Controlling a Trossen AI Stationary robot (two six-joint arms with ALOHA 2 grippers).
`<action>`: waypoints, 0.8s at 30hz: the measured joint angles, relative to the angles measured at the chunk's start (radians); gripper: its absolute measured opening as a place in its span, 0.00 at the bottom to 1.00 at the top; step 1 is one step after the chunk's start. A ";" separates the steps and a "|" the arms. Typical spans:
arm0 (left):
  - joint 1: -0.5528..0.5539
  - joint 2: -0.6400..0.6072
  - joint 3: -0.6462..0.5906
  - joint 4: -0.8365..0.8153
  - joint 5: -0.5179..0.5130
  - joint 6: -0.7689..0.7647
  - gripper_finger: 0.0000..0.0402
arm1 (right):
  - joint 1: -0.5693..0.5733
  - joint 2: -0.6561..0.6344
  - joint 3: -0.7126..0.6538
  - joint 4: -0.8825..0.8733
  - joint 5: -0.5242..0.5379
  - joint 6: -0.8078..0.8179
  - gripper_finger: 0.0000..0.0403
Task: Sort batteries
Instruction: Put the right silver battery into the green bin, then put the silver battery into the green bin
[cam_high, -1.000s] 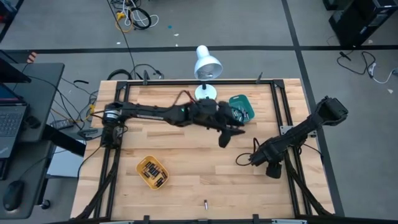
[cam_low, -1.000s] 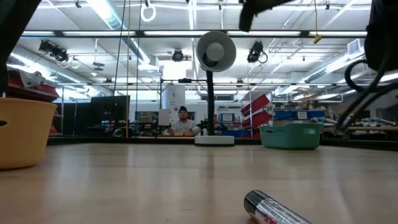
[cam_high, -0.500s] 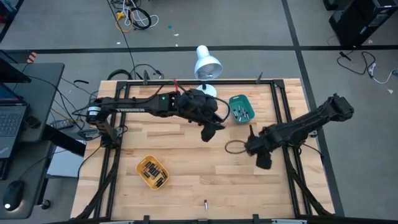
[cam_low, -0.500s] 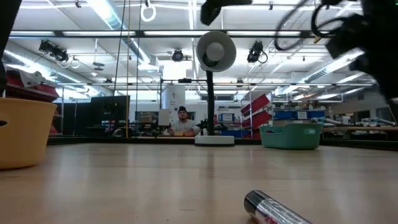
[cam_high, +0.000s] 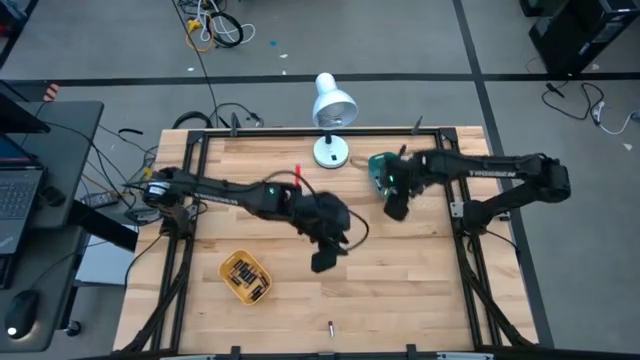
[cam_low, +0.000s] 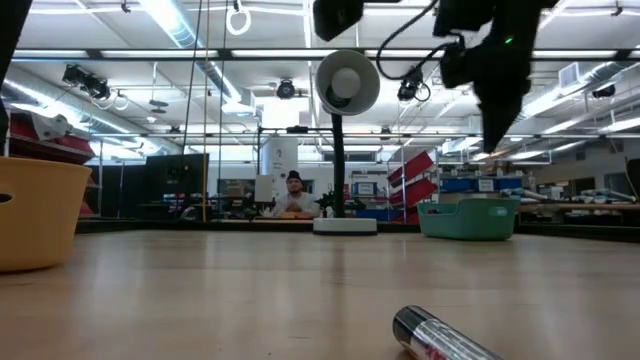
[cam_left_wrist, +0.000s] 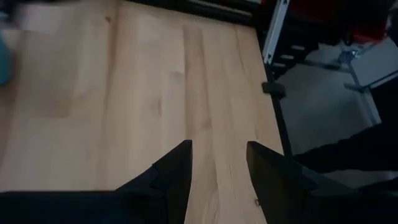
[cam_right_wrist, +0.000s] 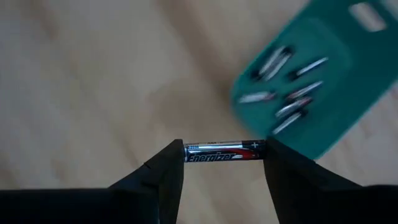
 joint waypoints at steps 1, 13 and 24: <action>-0.012 0.010 0.000 0.011 -0.004 0.000 0.42 | -0.040 0.003 0.000 0.018 0.001 0.000 0.47; -0.129 0.094 0.001 0.083 0.056 -0.060 0.42 | -0.236 0.136 0.000 0.053 0.009 0.027 0.54; -0.161 0.110 -0.038 -0.016 0.033 -0.058 0.42 | -0.242 0.108 0.000 0.111 -0.001 0.055 0.69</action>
